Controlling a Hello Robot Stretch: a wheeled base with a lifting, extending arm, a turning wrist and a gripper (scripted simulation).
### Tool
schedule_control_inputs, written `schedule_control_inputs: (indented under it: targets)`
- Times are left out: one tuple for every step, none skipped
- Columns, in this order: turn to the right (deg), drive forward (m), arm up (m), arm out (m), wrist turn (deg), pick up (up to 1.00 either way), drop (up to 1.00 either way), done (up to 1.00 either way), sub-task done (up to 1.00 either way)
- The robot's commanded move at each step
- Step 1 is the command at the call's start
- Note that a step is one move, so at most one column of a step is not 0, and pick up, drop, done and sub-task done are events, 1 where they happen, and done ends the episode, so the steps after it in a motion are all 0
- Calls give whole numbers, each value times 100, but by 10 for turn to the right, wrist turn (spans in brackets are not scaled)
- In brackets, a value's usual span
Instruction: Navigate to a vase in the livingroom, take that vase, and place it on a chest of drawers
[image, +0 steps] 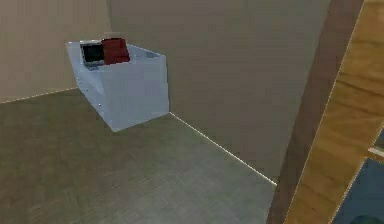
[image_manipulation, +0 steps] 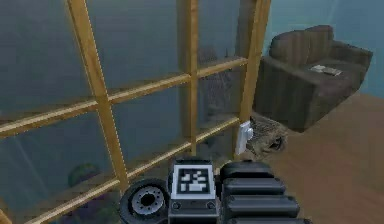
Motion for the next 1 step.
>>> schedule_control_inputs:
  targets:
    - [-450,0,0,0,0,0,0,0,0]
